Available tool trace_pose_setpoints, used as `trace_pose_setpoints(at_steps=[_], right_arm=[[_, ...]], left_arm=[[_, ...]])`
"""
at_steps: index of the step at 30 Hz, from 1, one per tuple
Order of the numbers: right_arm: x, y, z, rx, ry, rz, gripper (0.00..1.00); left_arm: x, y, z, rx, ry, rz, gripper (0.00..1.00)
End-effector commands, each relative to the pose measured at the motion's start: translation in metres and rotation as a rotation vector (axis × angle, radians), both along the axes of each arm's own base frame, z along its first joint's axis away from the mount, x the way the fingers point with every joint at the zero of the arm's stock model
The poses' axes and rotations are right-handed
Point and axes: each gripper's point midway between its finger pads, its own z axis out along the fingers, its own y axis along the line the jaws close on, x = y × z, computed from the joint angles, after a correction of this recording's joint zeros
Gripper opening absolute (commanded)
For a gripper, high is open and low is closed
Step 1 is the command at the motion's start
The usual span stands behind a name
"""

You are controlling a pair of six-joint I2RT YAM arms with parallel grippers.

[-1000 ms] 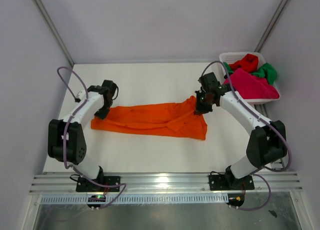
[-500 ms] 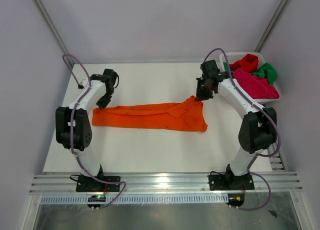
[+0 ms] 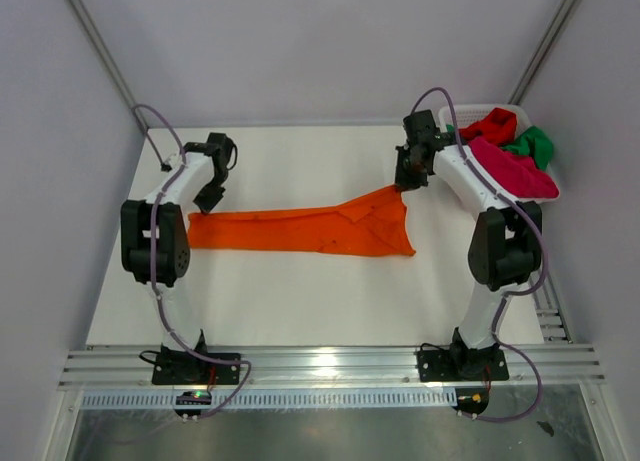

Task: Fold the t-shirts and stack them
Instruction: Fold the other side of the tshirt into a rectangle

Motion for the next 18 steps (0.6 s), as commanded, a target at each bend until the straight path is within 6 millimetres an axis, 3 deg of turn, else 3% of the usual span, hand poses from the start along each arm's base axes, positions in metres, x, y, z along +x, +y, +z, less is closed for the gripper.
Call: trace_pose_setpoints(at_steps=[1, 12, 18], right_arm=[[0.015, -0.007, 0.015, -0.031, -0.054, -0.003, 0.03], [0.023, -0.011, -0.006, -0.074, -0.008, -0.005, 0.03], [0.019, -0.013, -0.018, -0.081, 0.019, -0.010, 0.03]], left_arm=[[0.011, -0.001, -0.006, -0.017, 0.010, -0.027, 0.00], [0.058, -0.013, -0.024, -0.057, -0.063, -0.149, 0.00], [0.065, -0.019, -0.031, -0.085, -0.037, -0.171, 0.00]])
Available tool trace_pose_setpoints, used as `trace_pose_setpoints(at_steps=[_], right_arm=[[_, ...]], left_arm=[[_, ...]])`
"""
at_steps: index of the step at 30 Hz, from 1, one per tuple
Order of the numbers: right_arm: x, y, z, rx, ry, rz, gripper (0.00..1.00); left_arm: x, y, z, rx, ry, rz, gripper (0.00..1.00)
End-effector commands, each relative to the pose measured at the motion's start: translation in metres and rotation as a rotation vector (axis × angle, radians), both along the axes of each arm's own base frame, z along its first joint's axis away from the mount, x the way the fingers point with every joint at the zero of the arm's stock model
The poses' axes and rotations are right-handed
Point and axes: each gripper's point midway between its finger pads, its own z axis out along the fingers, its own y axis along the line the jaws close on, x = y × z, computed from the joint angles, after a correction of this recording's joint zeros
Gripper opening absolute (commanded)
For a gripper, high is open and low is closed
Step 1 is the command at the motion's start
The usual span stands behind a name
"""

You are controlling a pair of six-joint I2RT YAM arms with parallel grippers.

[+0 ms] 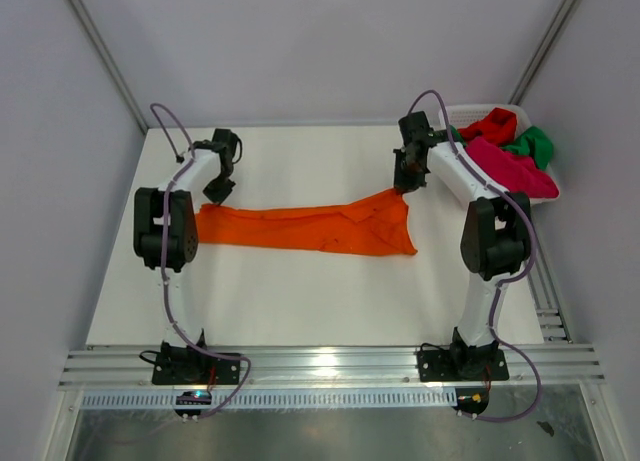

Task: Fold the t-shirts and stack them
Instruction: Fold the other side of the tshirt into a rectangle

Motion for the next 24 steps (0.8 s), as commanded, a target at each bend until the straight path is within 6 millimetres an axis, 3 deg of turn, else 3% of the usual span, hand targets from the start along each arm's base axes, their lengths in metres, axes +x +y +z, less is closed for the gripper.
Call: trace_pose_setpoints(at_steps=[1, 2, 5, 8, 9, 15, 20, 24], right_arm=[[0.008, -0.007, 0.006, -0.023, -0.033, -0.009, 0.03], [0.007, -0.006, 0.006, -0.021, -0.035, -0.009, 0.03], [0.006, -0.008, 0.005, -0.027, -0.028, -0.014, 0.31], [0.005, -0.011, 0.005, -0.043, -0.028, -0.028, 0.40], [0.004, -0.012, 0.004, -0.046, -0.026, -0.031, 0.41], [0.002, -0.013, 0.005, -0.045, -0.037, -0.034, 0.42], [-0.004, -0.012, 0.012, -0.032, -0.043, -0.023, 0.42], [-0.020, -0.002, 0.026, 0.032, -0.064, 0.004, 0.41]], left_arm=[[0.018, -0.001, 0.006, -0.018, -0.039, -0.025, 0.00], [0.017, -0.003, 0.005, -0.026, -0.033, -0.036, 0.00], [0.017, -0.004, 0.004, -0.030, -0.020, -0.063, 0.08], [0.017, -0.003, 0.006, -0.018, -0.007, -0.088, 0.27], [0.016, -0.002, 0.007, -0.010, -0.002, -0.094, 0.34], [0.013, 0.004, 0.017, 0.028, 0.025, -0.107, 0.52], [0.014, 0.005, 0.028, 0.034, 0.030, -0.137, 0.54], [0.011, 0.004, 0.040, 0.028, 0.036, -0.154, 0.54]])
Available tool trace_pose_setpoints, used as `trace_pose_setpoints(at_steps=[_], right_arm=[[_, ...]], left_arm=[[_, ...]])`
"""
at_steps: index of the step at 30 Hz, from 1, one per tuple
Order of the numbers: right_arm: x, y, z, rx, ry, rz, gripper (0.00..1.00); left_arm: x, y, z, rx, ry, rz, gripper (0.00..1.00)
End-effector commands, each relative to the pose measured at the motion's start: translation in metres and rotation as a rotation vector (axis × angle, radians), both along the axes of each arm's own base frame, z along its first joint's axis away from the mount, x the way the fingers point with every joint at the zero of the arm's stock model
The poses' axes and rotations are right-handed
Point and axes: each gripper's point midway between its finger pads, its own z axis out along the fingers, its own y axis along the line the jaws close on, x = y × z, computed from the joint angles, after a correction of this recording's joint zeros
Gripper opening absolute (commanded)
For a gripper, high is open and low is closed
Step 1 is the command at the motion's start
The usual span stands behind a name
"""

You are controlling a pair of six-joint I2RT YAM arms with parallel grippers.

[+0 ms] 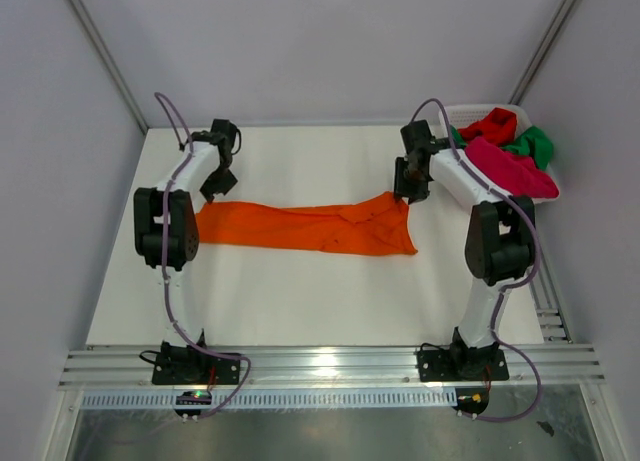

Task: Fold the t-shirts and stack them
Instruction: Fold the other side of the tshirt into a rectangle

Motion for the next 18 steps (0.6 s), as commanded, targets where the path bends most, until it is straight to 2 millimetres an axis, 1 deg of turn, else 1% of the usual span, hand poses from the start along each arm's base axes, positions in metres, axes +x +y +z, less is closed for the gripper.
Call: trace_pose_setpoints(at_steps=[1, 2, 3, 4, 5, 8, 9, 10, 11, 13, 14, 16, 17, 18], right_arm=[[-0.008, 0.006, 0.041, 0.064, -0.101, 0.016, 0.42], [-0.010, 0.012, 0.044, 0.071, -0.118, 0.026, 0.42], [-0.019, 0.019, 0.042, 0.102, -0.104, 0.047, 0.42], [-0.023, 0.022, 0.049, 0.107, -0.121, 0.056, 0.42], [-0.029, 0.030, 0.048, 0.107, -0.121, 0.074, 0.42], [-0.037, 0.040, 0.058, 0.105, -0.136, 0.100, 0.42], [-0.039, 0.046, 0.062, 0.095, -0.148, 0.116, 0.42], [-0.040, 0.048, 0.064, 0.082, -0.155, 0.118, 0.41], [-0.042, 0.053, 0.069, 0.092, -0.164, 0.130, 0.42], [-0.043, 0.065, 0.072, 0.112, -0.171, 0.145, 0.42], [-0.041, 0.069, 0.070, 0.119, -0.172, 0.151, 0.42], [-0.044, 0.084, 0.064, 0.154, -0.156, 0.178, 0.42], [-0.041, 0.092, 0.058, 0.171, -0.153, 0.182, 0.42], [-0.043, 0.099, 0.051, 0.180, -0.142, 0.193, 0.42]], left_arm=[[0.000, 0.006, 0.024, 0.017, -0.012, -0.021, 0.54], [-0.001, 0.006, 0.029, 0.014, -0.016, -0.025, 0.54], [-0.003, 0.005, 0.031, 0.011, -0.015, -0.026, 0.54], [-0.005, 0.005, 0.034, 0.006, -0.016, -0.026, 0.54], [-0.008, 0.004, 0.036, 0.002, -0.016, -0.029, 0.54], [-0.012, 0.004, 0.038, -0.002, -0.007, -0.028, 0.54], [-0.014, 0.004, 0.037, 0.000, -0.001, -0.027, 0.54], [-0.015, 0.004, 0.036, -0.001, 0.006, -0.026, 0.54], [-0.018, 0.004, 0.035, 0.000, 0.017, -0.025, 0.54], [-0.021, 0.004, 0.034, -0.003, 0.026, -0.025, 0.53], [-0.023, 0.004, 0.033, -0.004, 0.034, -0.023, 0.54], [-0.026, -0.001, 0.033, -0.024, 0.029, -0.023, 0.53], [-0.029, -0.003, 0.030, -0.033, 0.039, -0.025, 0.53], [-0.029, -0.005, 0.030, -0.042, 0.031, -0.026, 0.53]])
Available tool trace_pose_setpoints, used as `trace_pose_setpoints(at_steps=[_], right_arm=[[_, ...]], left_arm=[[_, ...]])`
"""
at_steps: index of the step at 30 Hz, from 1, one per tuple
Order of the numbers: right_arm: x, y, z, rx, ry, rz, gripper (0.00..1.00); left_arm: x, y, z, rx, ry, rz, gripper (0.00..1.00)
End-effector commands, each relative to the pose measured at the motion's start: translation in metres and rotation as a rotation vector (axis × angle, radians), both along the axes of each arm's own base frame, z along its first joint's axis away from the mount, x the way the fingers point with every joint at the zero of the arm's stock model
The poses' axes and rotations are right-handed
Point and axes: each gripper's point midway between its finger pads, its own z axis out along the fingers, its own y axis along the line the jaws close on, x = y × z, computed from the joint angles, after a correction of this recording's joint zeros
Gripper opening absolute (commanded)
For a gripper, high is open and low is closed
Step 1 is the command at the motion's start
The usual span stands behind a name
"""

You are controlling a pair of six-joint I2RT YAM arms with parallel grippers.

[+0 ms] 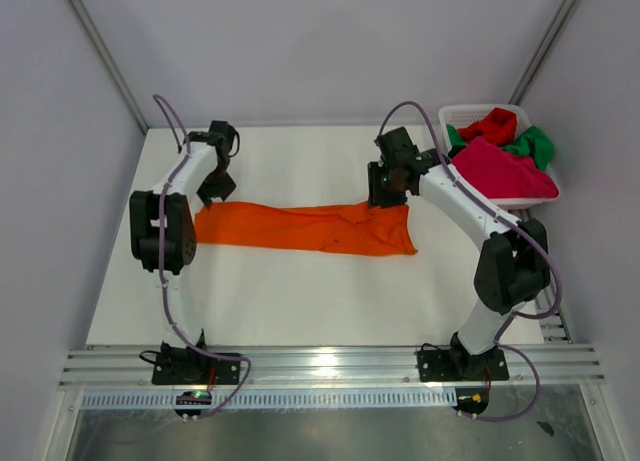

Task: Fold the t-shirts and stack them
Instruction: Fold the other side of the tshirt into a rectangle

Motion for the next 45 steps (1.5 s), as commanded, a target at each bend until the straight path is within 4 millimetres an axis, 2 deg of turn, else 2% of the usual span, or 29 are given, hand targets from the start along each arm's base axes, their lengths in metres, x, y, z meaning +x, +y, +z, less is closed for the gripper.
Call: trace_pose_setpoints(at_steps=[1, 2, 5, 6, 8, 14, 18, 27, 37, 43, 45], right_arm=[[0.014, 0.030, -0.002, 0.089, -0.043, 0.021, 0.42], [0.014, 0.037, -0.013, 0.103, -0.023, 0.026, 0.42], [0.018, 0.059, -0.019, 0.164, -0.020, 0.060, 0.42], [0.018, 0.063, -0.027, 0.170, 0.003, 0.059, 0.41], [0.019, 0.071, -0.030, 0.172, 0.011, 0.069, 0.42], [0.012, 0.076, -0.051, 0.163, 0.081, 0.060, 0.42], [-0.003, 0.076, -0.063, 0.138, 0.140, 0.065, 0.41], [-0.023, 0.063, -0.081, 0.081, 0.189, 0.059, 0.41], [-0.053, 0.032, -0.113, -0.036, 0.274, 0.006, 0.41], [-0.073, 0.009, -0.122, -0.117, 0.314, -0.034, 0.41], [-0.078, -0.004, -0.125, -0.165, 0.308, -0.061, 0.41]], left_arm=[[-0.011, -0.007, 0.018, -0.036, -0.034, 0.000, 0.53], [-0.011, -0.008, 0.019, -0.037, -0.039, -0.002, 0.53], [-0.015, -0.011, 0.017, -0.036, -0.031, -0.007, 0.53], [-0.017, -0.011, 0.016, -0.035, -0.023, -0.008, 0.53], [-0.020, -0.010, 0.017, -0.029, -0.019, -0.011, 0.53], [-0.028, -0.015, 0.017, -0.055, -0.004, -0.018, 0.52], [-0.040, -0.023, 0.011, -0.071, 0.019, -0.012, 0.52], [-0.053, -0.032, -0.001, -0.069, 0.069, -0.017, 0.51], [-0.045, -0.026, 0.027, -0.040, 0.022, -0.034, 0.51], [-0.044, -0.021, 0.040, -0.010, 0.004, -0.045, 0.51], [-0.044, -0.020, 0.043, -0.008, 0.003, -0.049, 0.51]])
